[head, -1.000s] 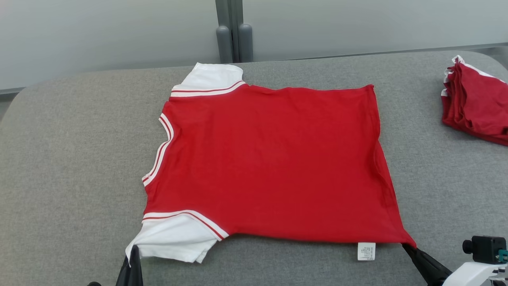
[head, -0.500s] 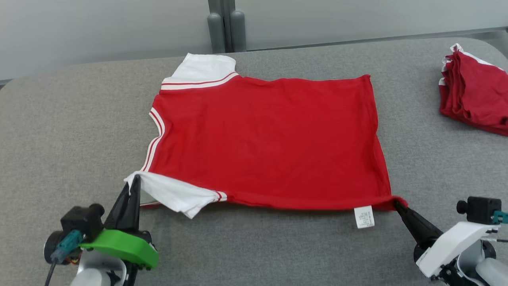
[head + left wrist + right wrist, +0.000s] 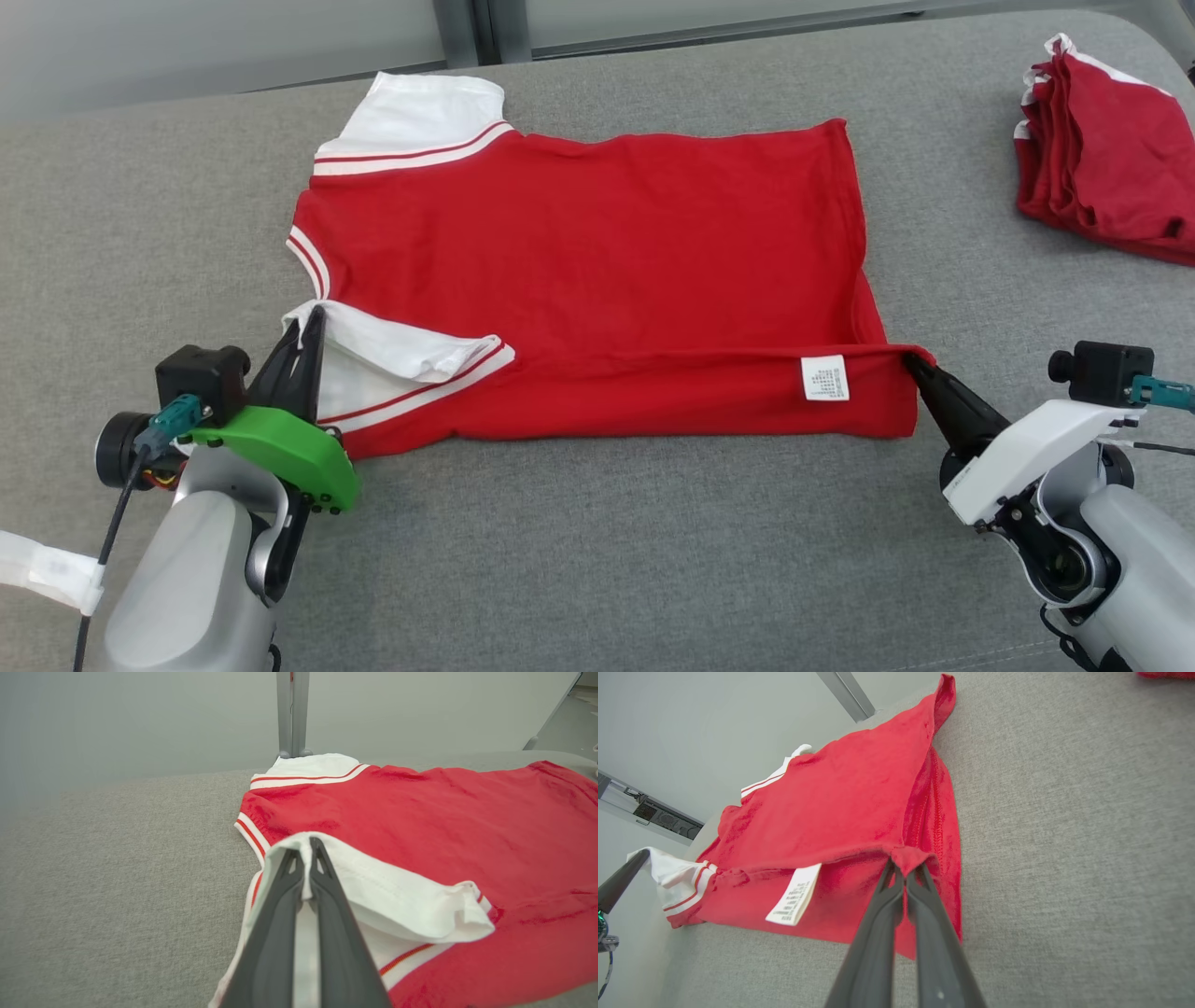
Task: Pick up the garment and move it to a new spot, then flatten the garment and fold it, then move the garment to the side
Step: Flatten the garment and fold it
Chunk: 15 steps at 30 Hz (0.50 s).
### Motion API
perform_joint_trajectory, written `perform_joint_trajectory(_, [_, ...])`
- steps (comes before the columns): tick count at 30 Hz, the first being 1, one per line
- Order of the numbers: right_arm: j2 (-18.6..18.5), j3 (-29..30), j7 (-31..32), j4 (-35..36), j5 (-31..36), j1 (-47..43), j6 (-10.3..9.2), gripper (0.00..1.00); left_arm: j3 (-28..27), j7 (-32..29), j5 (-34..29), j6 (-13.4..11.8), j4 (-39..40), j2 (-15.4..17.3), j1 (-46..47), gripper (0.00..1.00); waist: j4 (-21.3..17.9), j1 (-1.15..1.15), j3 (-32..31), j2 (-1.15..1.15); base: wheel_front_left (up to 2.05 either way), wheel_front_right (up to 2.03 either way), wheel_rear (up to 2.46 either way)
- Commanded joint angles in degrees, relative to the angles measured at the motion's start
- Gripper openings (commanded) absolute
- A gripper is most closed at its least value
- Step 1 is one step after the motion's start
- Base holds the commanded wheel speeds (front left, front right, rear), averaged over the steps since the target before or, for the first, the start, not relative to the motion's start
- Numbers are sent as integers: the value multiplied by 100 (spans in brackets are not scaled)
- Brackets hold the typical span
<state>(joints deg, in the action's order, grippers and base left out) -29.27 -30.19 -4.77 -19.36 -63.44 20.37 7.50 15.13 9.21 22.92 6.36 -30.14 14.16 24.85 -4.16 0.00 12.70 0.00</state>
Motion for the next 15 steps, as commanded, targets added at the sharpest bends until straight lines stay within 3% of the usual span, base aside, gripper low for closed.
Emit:
perform_joint_trajectory(1, [21,-19,-55,-79,44,82,-4,84,38,104,-88,15,-124,15,145,80,-35,0,49,0,0,0,0])
perform_joint_trajectory(2, [54,-46,-96,-139,66,124,-4,100,63,165,-86,23,-266,-6,220,100,-31,0,46,0,0,0,0])
perform_joint_trajectory(15, [98,-112,-635,-445,303,-373,-4,100,-120,592,70,56,-685,-122,-359,100,80,0,-244,0,0,0,0])
